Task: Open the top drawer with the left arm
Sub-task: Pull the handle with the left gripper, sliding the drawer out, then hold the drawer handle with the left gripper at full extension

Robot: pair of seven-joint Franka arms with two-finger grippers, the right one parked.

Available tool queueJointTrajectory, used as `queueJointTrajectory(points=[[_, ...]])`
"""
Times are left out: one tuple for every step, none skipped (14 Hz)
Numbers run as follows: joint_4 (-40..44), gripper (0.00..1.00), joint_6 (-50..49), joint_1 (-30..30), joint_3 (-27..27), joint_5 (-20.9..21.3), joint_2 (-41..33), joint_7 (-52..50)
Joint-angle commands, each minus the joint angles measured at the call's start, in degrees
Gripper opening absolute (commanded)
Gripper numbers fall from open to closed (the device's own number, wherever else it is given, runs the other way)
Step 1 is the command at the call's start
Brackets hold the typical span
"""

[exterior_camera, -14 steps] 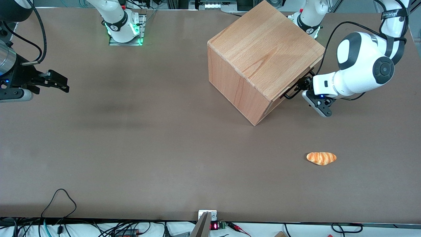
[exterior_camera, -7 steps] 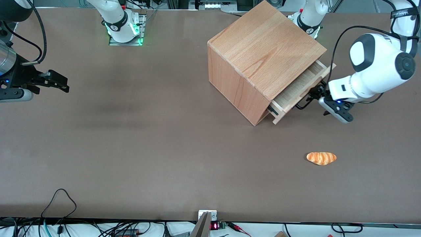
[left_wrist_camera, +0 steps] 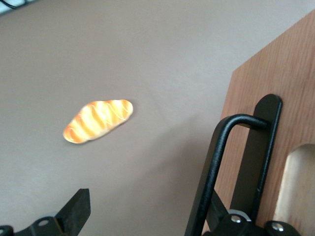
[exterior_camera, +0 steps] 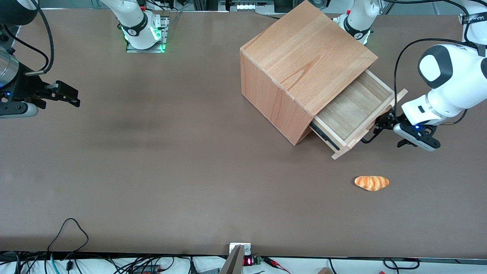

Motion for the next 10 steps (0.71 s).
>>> queueJointTrajectory(points=[[-0.87, 1.0, 6.54, 0.03, 2.63, 2.37, 5.44, 0.92], [-0.08, 1.0, 6.55, 0.03, 3.16, 2.45, 5.44, 1.01], [1.23, 1.0, 6.46, 0.03, 3.25, 2.98, 5.44, 1.01], [1.94, 1.0, 6.46, 0.03, 3.25, 4.9, 5.44, 0.84], [2.82, 1.0, 6.46, 0.03, 3.25, 6.39, 5.44, 0.66], [3.26, 1.0, 5.59, 0.03, 3.34, 6.32, 5.0, 0.83], [3.7, 1.0, 4.19, 0.03, 3.43, 6.5, 4.39, 0.75], [4.49, 1.0, 1.91, 0.03, 3.43, 6.41, 4.3, 0.75], [5.37, 1.0, -0.11, 0.03, 3.43, 6.67, 4.21, 0.75], [5.9, 1.0, -2.22, 0.03, 3.43, 6.59, 4.03, 0.75]])
